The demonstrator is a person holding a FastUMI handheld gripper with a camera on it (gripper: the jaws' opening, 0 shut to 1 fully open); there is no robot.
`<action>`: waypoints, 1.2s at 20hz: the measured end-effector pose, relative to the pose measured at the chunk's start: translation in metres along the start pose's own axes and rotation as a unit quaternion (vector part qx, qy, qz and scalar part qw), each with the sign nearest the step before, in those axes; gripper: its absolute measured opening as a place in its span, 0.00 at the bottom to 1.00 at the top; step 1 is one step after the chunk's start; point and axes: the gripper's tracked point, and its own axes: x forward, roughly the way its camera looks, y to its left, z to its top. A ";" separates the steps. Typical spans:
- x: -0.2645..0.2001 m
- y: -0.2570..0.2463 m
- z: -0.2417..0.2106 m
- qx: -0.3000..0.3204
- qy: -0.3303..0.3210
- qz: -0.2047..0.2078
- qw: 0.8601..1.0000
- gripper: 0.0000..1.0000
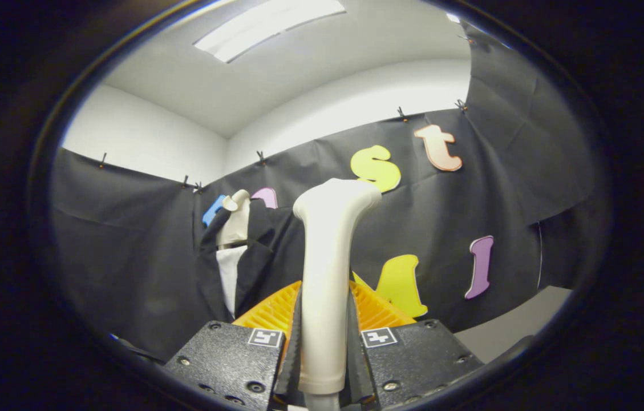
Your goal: Iron the clothes twice with a garment steamer, once on the left side and once on the right side.
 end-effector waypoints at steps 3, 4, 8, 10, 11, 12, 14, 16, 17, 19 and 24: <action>0.012 0.031 0.001 -0.010 -0.009 0.025 1.000 0.37; 0.015 0.040 0.002 -0.013 -0.011 0.031 0.999 0.37; 0.025 0.056 0.002 -0.034 -0.021 0.026 0.999 0.37; 0.032 0.064 -0.004 -0.035 -0.017 0.028 0.999 0.37; 0.031 0.068 -0.009 -0.036 -0.012 0.030 0.999 0.37; 0.031 0.070 -0.013 -0.035 -0.007 0.033 0.999 0.37; 0.029 0.073 -0.024 -0.034 0.004 0.035 0.999 0.37; 0.026 0.073 -0.033 -0.035 0.015 0.036 0.999 0.37; 0.024 0.071 -0.037 -0.035 0.020 0.035 0.999 0.37; 0.019 0.070 -0.043 -0.039 0.027 0.033 0.998 0.37; 0.002 0.068 -0.065 -0.048 0.050 0.035 0.997 0.37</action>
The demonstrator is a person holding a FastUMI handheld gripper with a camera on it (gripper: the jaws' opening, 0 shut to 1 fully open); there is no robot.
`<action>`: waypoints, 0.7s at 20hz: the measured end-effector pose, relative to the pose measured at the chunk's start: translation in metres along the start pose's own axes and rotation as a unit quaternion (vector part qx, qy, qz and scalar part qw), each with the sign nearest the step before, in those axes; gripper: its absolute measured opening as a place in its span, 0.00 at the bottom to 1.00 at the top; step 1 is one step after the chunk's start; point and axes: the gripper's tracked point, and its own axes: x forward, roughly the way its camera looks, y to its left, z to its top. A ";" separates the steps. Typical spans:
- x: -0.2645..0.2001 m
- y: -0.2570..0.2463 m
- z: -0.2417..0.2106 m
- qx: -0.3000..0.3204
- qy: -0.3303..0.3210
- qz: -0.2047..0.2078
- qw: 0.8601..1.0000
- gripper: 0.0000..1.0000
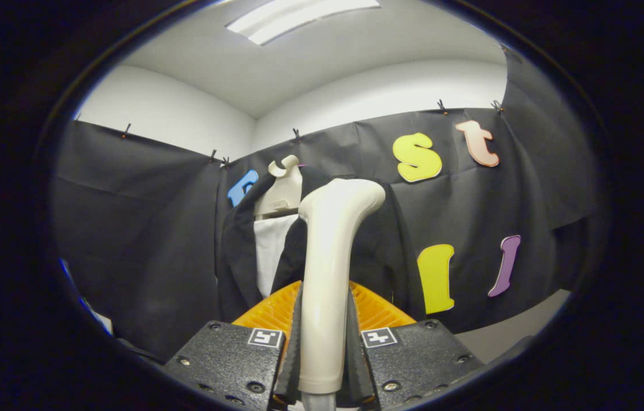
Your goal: Iron the clothes twice with a garment steamer, once on the left side and once on the right side.
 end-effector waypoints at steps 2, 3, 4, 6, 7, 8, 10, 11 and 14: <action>-0.006 0.001 -0.012 -0.002 0.013 -0.002 1.000 0.37; -0.009 0.001 -0.019 0.002 0.021 -0.004 1.000 0.37; -0.014 0.002 -0.027 0.009 0.029 -0.007 1.000 0.37; -0.018 0.004 -0.041 0.013 0.045 -0.007 0.999 0.37; -0.020 0.005 -0.048 0.011 0.053 -0.008 0.998 0.37; -0.022 0.006 -0.053 0.013 0.060 -0.008 0.998 0.37; -0.028 0.007 -0.063 0.017 0.070 -0.009 0.997 0.37; -0.031 0.007 -0.067 0.017 0.074 -0.011 0.997 0.37; -0.039 0.009 -0.083 0.019 0.089 -0.014 0.996 0.37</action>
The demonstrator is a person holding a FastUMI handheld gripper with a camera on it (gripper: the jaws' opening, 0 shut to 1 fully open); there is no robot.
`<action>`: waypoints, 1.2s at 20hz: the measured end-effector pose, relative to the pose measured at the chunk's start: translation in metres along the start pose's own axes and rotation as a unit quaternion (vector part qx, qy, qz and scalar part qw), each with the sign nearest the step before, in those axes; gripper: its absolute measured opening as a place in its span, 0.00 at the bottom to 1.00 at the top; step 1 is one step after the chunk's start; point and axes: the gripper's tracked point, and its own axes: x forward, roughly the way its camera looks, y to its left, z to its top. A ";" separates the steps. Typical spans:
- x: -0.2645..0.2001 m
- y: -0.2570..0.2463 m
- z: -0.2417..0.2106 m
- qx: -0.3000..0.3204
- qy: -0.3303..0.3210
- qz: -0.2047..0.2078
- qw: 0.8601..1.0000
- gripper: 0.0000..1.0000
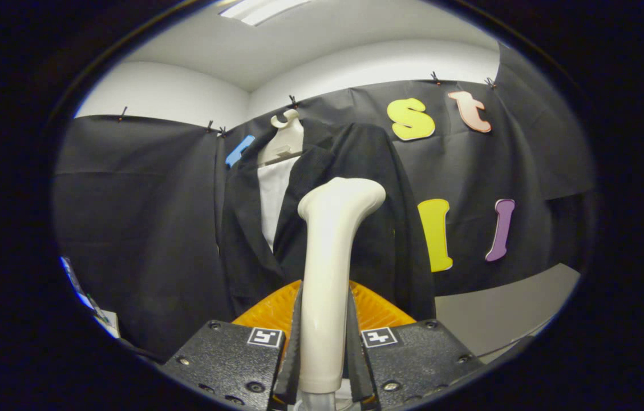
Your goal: Iron the clothes twice with a garment steamer, once on the left side and once on the right side.
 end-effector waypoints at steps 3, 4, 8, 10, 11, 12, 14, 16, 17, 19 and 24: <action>-0.004 0.000 -0.018 0.003 0.019 -0.001 1.000 0.37; -0.006 0.000 -0.025 0.004 0.025 -0.002 1.000 0.37; -0.012 -0.003 -0.046 0.005 0.046 -0.006 0.999 0.37; -0.014 -0.004 -0.057 0.000 0.055 -0.008 0.998 0.37; -0.016 -0.005 -0.063 -0.001 0.061 -0.010 0.998 0.37; -0.018 -0.006 -0.071 -0.001 0.068 -0.011 0.998 0.37; -0.021 -0.008 -0.086 0.005 0.085 -0.013 0.996 0.37; -0.024 -0.009 -0.100 0.008 0.099 -0.016 0.995 0.37; -0.026 -0.010 -0.107 0.009 0.107 -0.017 0.994 0.37; -0.029 -0.009 -0.123 0.012 0.124 -0.018 0.992 0.37; -0.041 -0.016 -0.162 0.013 0.167 -0.027 0.985 0.37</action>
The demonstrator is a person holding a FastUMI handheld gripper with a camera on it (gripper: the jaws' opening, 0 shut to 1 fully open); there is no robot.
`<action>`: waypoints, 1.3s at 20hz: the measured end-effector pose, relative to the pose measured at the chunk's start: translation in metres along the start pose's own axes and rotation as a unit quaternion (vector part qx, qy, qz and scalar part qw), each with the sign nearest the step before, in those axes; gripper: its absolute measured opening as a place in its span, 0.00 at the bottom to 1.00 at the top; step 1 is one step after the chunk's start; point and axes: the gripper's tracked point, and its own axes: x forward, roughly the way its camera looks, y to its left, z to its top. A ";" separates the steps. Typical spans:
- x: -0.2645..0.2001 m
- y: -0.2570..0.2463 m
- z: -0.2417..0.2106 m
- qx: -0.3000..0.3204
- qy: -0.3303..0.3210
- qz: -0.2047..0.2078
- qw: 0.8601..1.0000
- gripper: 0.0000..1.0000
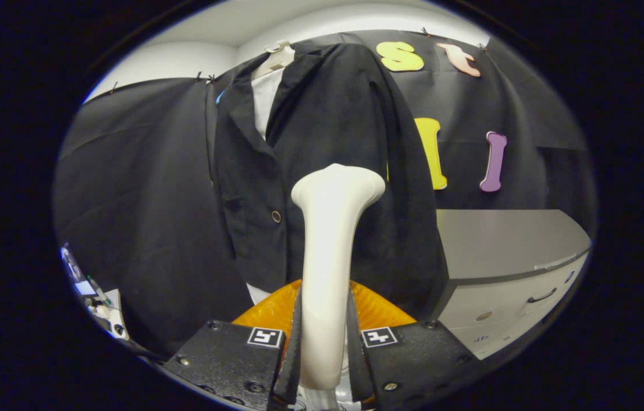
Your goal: Iron the clothes twice with a garment steamer, once on the left side and once on the right side.
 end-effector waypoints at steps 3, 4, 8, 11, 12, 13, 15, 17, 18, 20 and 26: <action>-0.002 -0.002 -0.015 0.000 0.013 -0.006 1.000 0.37; -0.002 -0.001 -0.020 0.000 0.018 -0.007 1.000 0.37; -0.003 0.001 -0.046 0.001 0.046 -0.015 0.999 0.37; -0.002 0.005 -0.066 0.006 0.069 -0.019 0.997 0.37; -0.002 0.005 -0.073 0.009 0.077 -0.022 0.997 0.37; -0.001 0.006 -0.079 0.013 0.085 -0.024 0.996 0.37; 0.000 0.007 -0.090 0.015 0.095 -0.029 0.995 0.37; 0.002 0.010 -0.100 0.015 0.106 -0.030 0.994 0.37; 0.004 0.011 -0.106 0.015 0.113 -0.033 0.993 0.37; 0.005 0.010 -0.119 0.016 0.127 -0.038 0.991 0.37; 0.009 0.009 -0.150 0.015 0.161 -0.060 0.985 0.37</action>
